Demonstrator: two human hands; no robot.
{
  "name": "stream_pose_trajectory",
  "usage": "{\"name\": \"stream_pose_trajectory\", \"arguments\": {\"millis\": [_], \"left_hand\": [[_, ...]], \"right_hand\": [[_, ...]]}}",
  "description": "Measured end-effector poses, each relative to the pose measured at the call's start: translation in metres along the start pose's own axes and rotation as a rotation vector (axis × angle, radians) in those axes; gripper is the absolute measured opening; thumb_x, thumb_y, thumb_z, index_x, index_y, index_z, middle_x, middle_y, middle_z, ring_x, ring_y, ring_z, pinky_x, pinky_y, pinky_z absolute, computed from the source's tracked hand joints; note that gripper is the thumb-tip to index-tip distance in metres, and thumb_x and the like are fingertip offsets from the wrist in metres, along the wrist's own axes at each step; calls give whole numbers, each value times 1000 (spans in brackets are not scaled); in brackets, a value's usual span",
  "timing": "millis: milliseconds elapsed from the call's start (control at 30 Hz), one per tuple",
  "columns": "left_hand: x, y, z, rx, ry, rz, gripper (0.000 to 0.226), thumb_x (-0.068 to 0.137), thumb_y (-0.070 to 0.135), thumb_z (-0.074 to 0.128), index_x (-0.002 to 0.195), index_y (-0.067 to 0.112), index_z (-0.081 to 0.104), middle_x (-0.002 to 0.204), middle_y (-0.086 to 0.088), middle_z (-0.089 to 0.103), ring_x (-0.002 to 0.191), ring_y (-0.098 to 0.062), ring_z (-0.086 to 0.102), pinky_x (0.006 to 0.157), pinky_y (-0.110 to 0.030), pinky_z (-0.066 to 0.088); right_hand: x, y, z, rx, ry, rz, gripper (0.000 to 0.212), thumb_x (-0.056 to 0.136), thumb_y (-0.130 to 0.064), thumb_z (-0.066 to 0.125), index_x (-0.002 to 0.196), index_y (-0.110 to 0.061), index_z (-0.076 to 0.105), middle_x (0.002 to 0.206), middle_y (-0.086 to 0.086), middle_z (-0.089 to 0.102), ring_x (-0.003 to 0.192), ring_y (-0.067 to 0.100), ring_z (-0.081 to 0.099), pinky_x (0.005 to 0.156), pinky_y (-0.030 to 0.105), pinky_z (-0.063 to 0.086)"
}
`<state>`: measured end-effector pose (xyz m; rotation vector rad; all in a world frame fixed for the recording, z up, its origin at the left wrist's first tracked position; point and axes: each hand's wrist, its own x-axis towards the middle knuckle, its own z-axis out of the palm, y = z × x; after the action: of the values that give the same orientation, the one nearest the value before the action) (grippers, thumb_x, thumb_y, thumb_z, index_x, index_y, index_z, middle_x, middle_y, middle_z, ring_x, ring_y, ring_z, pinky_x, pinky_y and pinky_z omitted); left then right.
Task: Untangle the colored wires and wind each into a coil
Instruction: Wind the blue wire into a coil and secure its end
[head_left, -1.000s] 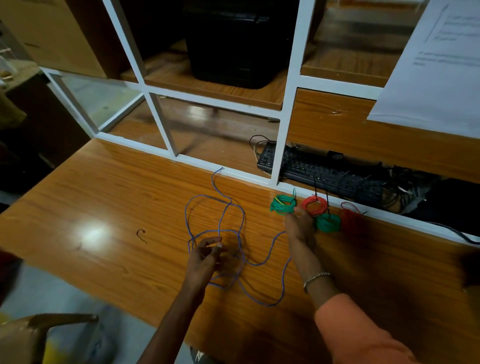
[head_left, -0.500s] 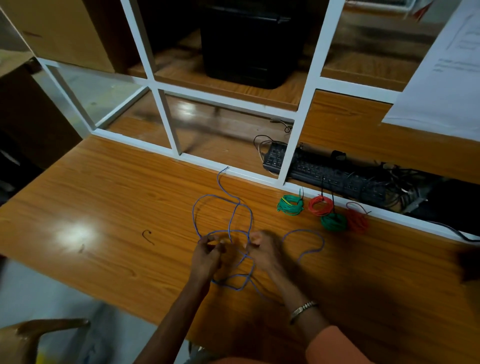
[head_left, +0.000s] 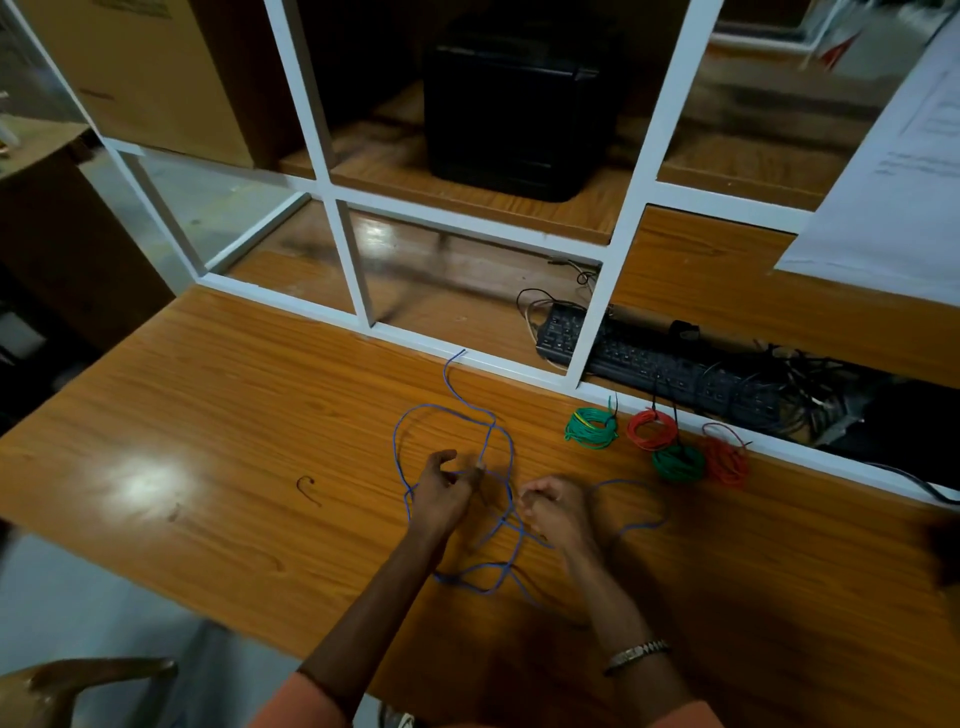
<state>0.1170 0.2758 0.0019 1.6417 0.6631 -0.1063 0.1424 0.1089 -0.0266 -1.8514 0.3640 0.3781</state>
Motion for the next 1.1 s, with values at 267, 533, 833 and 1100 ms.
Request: {"name": "stream_pose_trajectory", "arguments": {"millis": [267,533,833,1100], "left_hand": [[-4,29,28,-244,-229,-142,22,108,29,55,110,8,60,77,-11,76,58,-19,68,50,-24,53],[-46,82,-5,-174,-153,212,32,101,31,68,105,0,60,98,-13,80,84,-25,78,66,-32,59],[-71,126,-59,-351,93,423,17,102,29,65,93,14,62,99,-9,82,91,-26,77,79,-36,53],[-32,115,-74,-493,310,354,24,97,32,74,101,14,59,100,-4,80,103,-16,75,75,-31,55]], "right_hand": [[-2,-56,-21,-58,51,-235,26,88,1,68,85,-26,67,88,-4,72,87,16,68,79,28,53],[-24,-129,-34,-578,128,-731,66,84,-24,75,142,-45,53,163,-1,21,151,25,16,108,51,31],[-28,-141,-61,-589,342,-705,29,85,-66,68,76,-38,71,159,-4,39,156,17,10,114,57,19],[-47,-125,-80,-421,-116,-534,42,95,-52,66,67,-20,64,67,-3,72,64,5,68,69,37,54]]}}
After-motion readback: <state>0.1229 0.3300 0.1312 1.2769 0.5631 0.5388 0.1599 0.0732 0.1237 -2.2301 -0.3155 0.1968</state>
